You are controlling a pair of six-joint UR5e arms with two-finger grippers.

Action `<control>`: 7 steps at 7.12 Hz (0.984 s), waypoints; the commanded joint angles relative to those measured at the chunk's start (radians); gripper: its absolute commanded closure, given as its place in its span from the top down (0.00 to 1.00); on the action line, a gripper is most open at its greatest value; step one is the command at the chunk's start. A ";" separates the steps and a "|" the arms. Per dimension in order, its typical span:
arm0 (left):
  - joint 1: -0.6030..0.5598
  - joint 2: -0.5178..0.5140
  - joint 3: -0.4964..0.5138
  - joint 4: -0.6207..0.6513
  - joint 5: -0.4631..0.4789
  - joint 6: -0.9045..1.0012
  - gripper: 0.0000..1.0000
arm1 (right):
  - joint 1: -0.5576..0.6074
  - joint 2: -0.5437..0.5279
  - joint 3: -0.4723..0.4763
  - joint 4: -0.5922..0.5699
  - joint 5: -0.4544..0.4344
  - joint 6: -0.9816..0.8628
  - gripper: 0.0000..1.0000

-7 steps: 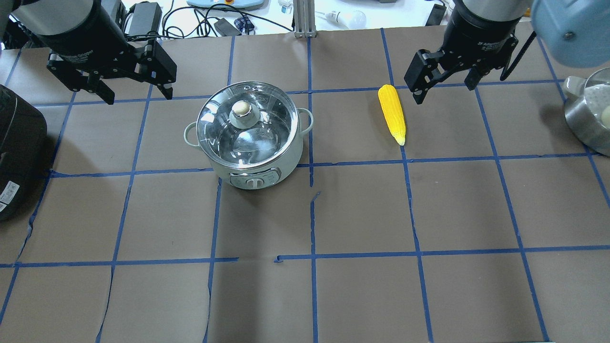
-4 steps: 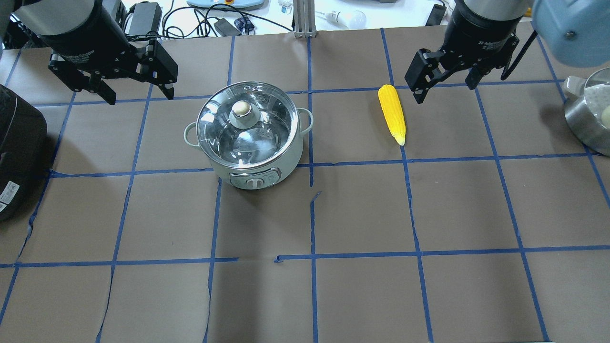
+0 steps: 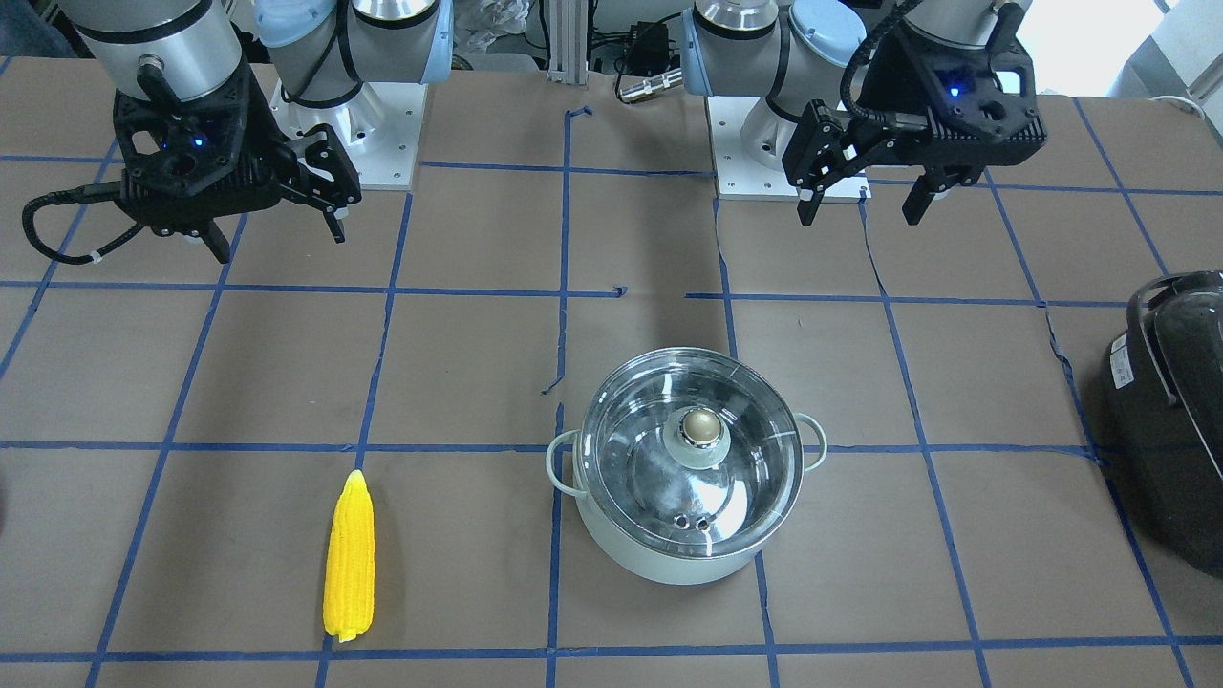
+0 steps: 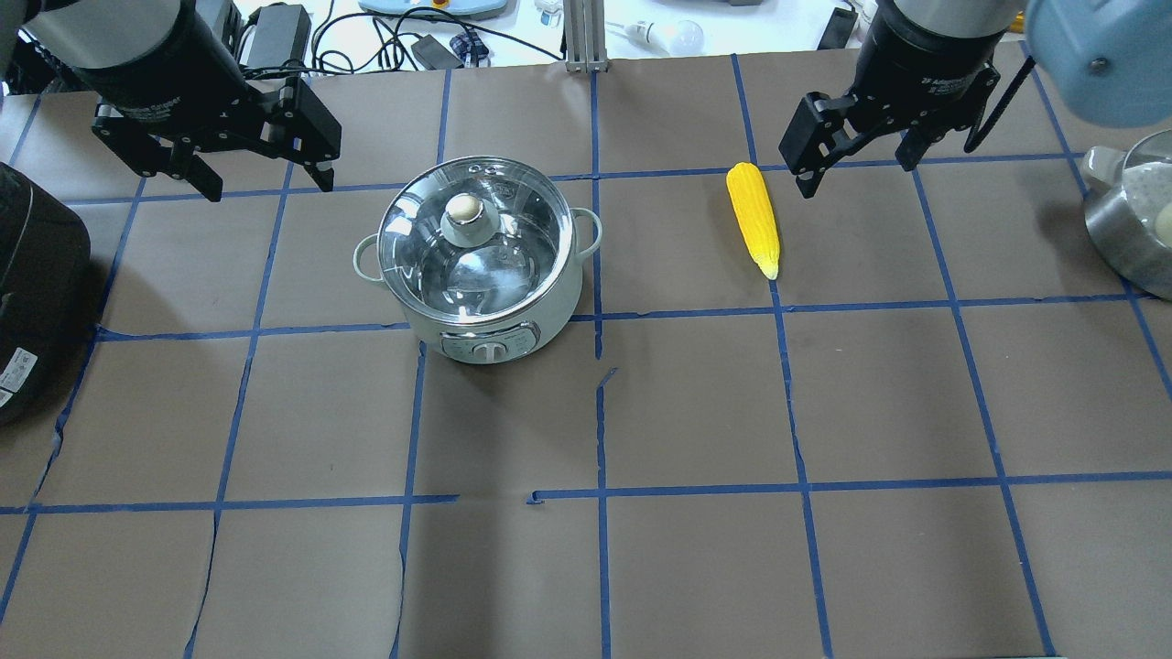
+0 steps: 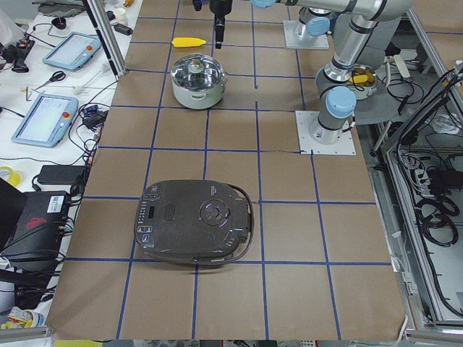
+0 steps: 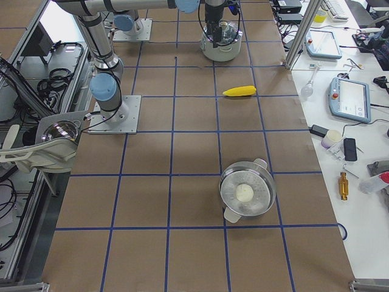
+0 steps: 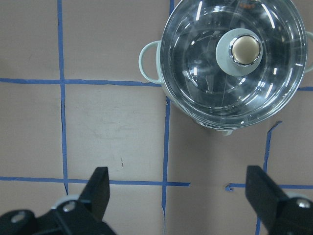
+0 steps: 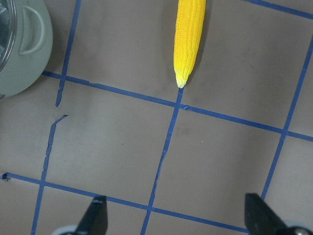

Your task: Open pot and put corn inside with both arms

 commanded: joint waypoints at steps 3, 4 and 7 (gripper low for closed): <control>0.000 0.000 0.001 0.000 0.000 0.000 1.00 | -0.003 0.000 -0.002 0.005 0.000 0.000 1.00; 0.000 0.000 0.001 0.000 0.000 0.000 1.00 | -0.003 0.001 -0.005 0.014 0.005 0.000 1.00; 0.000 0.000 0.000 0.000 0.000 0.000 1.00 | -0.003 0.000 -0.009 0.014 0.003 0.000 1.00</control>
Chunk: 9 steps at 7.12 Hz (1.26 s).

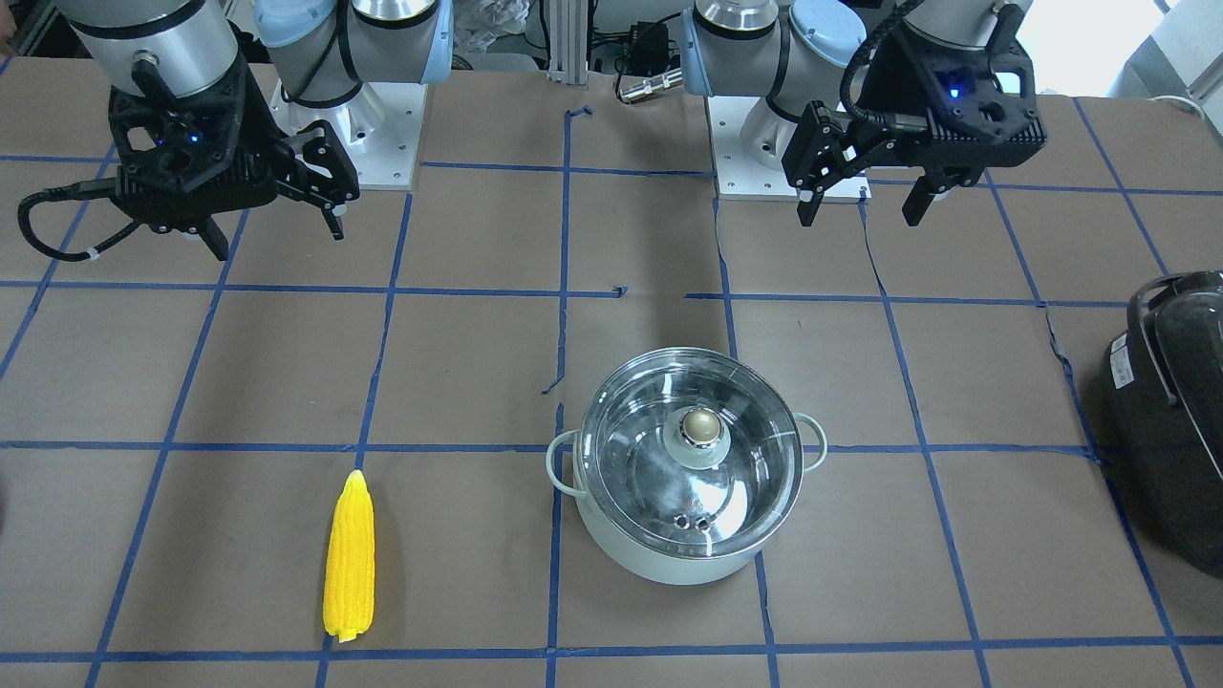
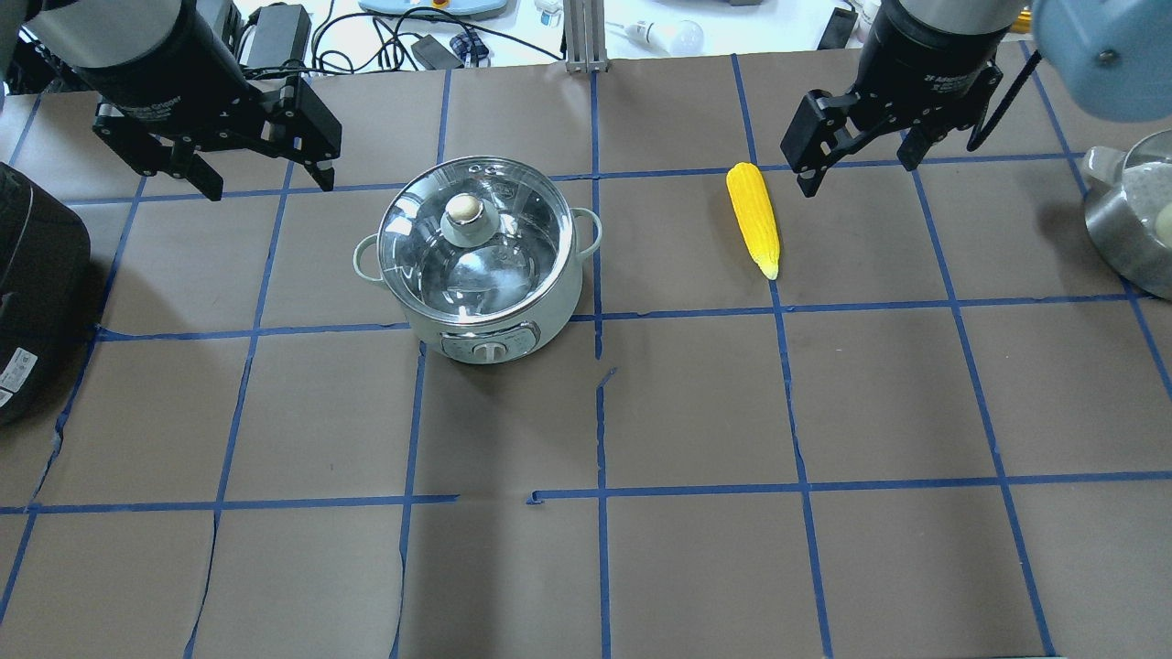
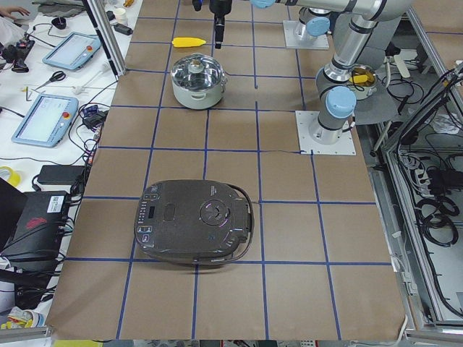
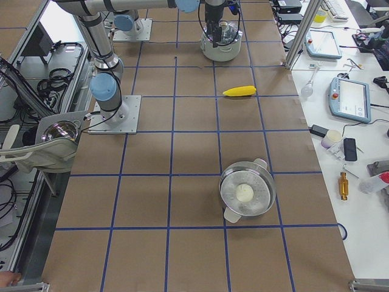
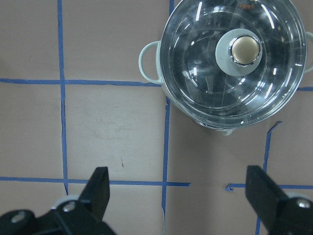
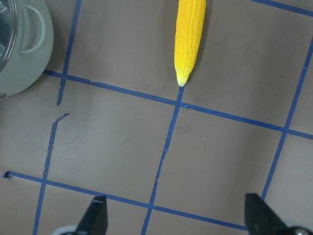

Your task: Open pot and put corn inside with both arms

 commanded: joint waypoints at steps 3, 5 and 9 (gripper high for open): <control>0.005 -0.009 0.008 0.001 0.005 0.000 1.00 | 0.003 -0.004 -0.001 0.015 -0.004 0.000 1.00; -0.018 -0.096 0.016 0.150 -0.005 -0.015 1.00 | -0.002 -0.004 -0.004 0.015 -0.007 0.000 1.00; -0.187 -0.325 0.029 0.367 0.043 -0.147 1.00 | -0.004 -0.003 -0.004 -0.002 0.005 0.015 1.00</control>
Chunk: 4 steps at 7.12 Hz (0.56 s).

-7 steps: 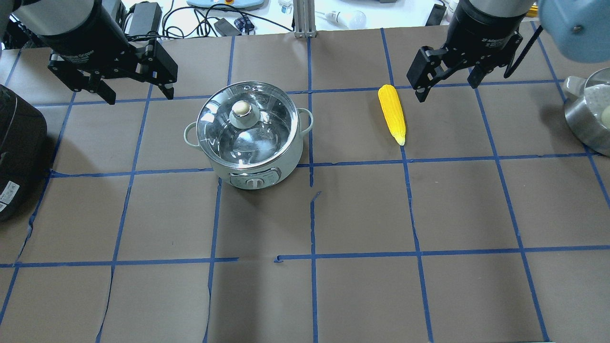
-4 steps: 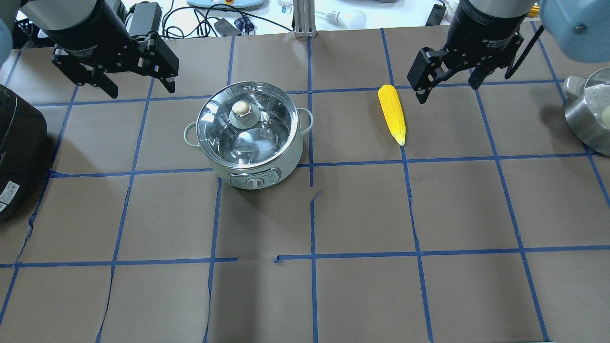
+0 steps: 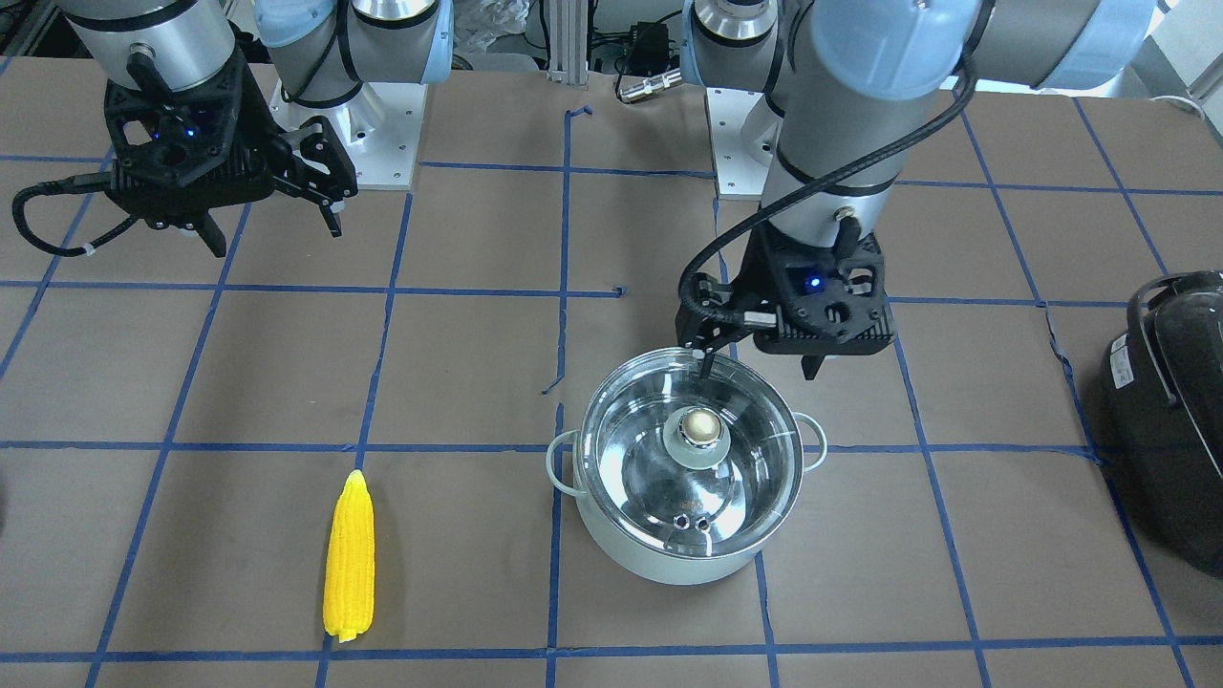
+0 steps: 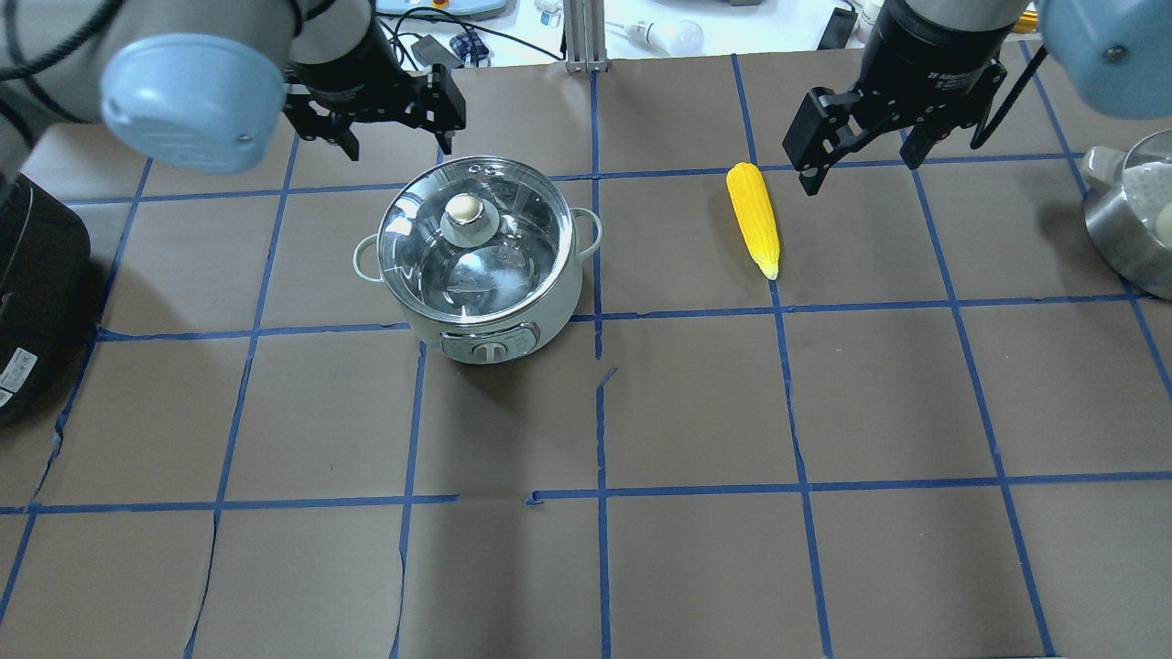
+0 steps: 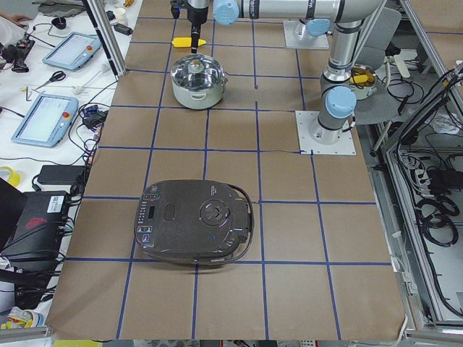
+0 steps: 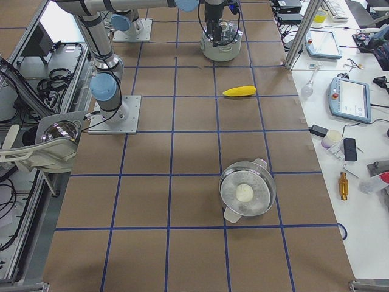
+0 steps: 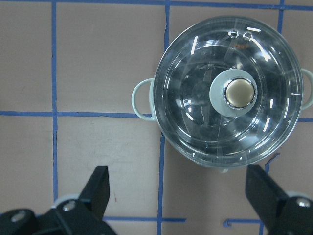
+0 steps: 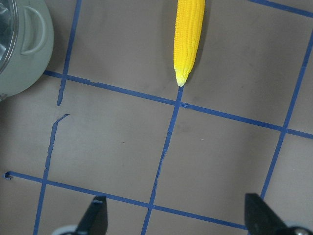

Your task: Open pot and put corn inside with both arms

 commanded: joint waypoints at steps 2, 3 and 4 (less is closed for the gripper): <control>-0.030 -0.076 -0.006 0.053 0.018 -0.021 1.00 | -0.006 0.002 -0.002 -0.007 0.004 0.026 1.00; -0.030 -0.083 -0.014 0.055 0.015 -0.028 1.00 | -0.005 0.000 -0.002 -0.005 0.007 0.125 1.00; -0.030 -0.099 -0.023 0.055 0.012 -0.036 1.00 | -0.003 -0.001 -0.002 -0.004 0.005 0.185 1.00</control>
